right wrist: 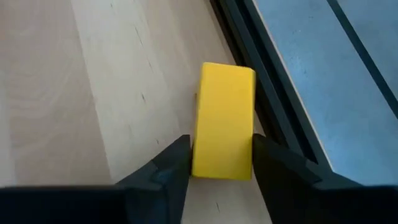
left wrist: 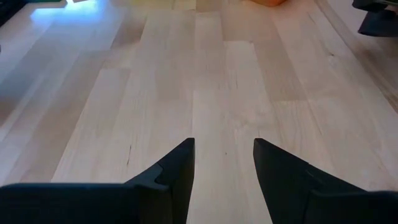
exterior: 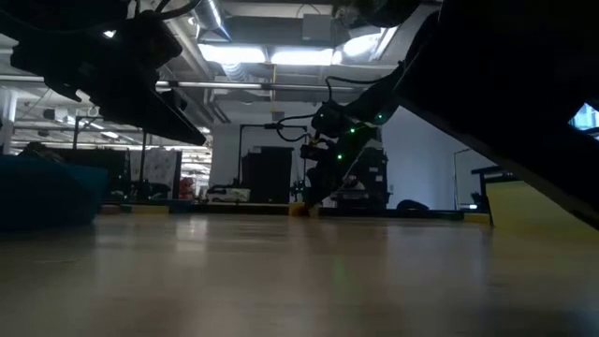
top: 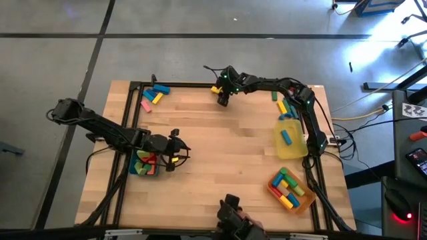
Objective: Sort blocks by size
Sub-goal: Put the yellow arch block into the blue bin
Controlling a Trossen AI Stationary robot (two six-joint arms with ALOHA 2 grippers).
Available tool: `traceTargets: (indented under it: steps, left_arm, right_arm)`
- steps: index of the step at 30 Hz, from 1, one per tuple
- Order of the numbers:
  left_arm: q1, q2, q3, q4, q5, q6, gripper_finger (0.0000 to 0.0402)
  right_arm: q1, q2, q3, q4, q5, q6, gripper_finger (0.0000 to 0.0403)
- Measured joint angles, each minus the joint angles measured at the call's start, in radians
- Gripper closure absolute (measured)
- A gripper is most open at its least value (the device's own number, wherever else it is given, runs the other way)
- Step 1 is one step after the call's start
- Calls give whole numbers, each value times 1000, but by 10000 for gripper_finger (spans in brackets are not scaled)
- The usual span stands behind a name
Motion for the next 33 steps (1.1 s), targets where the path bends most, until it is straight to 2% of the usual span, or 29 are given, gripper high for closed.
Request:
traceTargets:
  steps: [3,16,18,20,25,33]
  left_arm:
    - [0,0,0,-1,0,0,254]
    - [0,-1,0,-8,0,-9,254]
    - [-1,-10,0,-12,0,-51,254]
    - [-1,-32,0,-27,0,-92,254]
    - [-1,-126,1,-102,0,-107,254]
    - [-1,-297,2,-228,-3,-135,254]
  right_arm:
    - [0,0,0,1,0,0,270]
    - [35,-2,29,-19,18,-16,270]
    - [56,-4,57,-42,67,-21,270]
    - [75,-4,83,-79,124,-45,270]
    - [120,-5,170,-152,192,-69,269]
    - [201,-5,302,-242,180,-70,268]
